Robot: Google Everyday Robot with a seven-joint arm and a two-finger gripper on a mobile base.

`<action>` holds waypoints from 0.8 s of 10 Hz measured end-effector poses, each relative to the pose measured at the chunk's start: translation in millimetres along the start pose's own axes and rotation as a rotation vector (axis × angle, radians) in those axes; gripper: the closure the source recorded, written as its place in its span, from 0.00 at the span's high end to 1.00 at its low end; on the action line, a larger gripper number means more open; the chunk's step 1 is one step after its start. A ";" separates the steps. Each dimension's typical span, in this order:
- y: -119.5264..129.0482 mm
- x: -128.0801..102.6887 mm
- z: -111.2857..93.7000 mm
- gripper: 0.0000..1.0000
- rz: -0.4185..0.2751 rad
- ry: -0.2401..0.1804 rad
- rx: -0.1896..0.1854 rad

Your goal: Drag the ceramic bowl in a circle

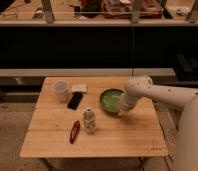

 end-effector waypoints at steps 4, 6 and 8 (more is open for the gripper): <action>3.3 27.5 -46.0 0.00 0.043 0.259 0.053; 3.2 51.8 -67.4 0.00 0.081 0.252 0.111; 1.5 81.5 -71.6 0.00 0.140 0.212 0.155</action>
